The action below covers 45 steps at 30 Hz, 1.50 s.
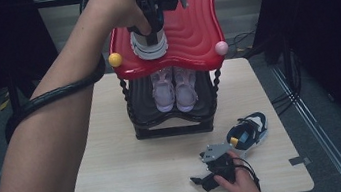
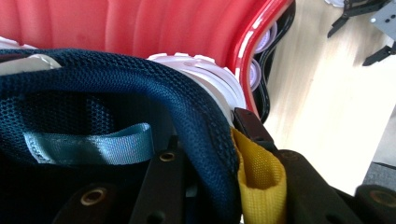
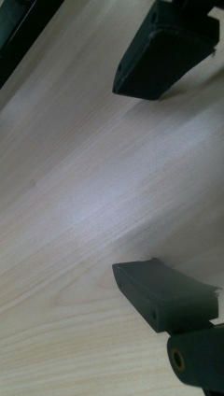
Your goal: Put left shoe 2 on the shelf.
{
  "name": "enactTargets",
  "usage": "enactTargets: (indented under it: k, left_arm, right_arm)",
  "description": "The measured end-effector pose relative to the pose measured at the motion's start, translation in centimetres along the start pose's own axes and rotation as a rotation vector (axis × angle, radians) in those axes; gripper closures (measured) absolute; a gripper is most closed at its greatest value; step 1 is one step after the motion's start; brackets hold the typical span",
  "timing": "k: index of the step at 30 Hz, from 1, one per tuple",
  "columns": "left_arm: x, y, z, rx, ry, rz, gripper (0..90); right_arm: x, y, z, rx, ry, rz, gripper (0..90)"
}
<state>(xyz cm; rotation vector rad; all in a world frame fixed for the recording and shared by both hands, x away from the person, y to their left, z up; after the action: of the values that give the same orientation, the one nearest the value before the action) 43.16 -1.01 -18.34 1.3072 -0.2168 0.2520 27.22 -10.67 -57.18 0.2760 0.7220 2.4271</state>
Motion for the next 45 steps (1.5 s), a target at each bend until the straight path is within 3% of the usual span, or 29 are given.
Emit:
enactTargets:
  k: [12, 32, 36, 45]
  left_arm:
    - [0.4, -1.0, 0.2, -0.003, -0.013, -0.001, 73.4]
    - [0.6, -1.2, 0.2, -0.021, -0.046, 0.015, 73.2]
    - [0.6, -1.2, 0.1, -0.025, -0.018, 0.015, 72.9]
    - [1.0, -1.1, -0.3, -0.027, -0.012, 0.019, 69.6]
  right_arm:
    - [0.0, 0.0, 0.0, -0.001, 0.0, 0.003, 11.5]
    - [0.0, 0.0, 0.0, 0.0, -0.001, 0.002, 11.5]
    - [0.0, 0.0, 0.0, 0.0, 0.0, 0.003, 11.4]
    - [0.0, 0.0, 0.0, 0.0, 0.0, 0.003, 11.4]
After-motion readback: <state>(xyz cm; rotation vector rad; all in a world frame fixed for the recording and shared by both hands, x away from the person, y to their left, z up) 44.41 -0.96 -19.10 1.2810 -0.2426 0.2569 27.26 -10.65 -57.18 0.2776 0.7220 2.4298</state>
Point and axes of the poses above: each handheld gripper's, and its own axes: y roughly backward along the jaws, z roughly out of its top, x roughly to its left, the point moved 9 cm from there along -y, roughly forward along the jaws, and after that the axes turned 10 degrees about -x, right-handed, at the moved point
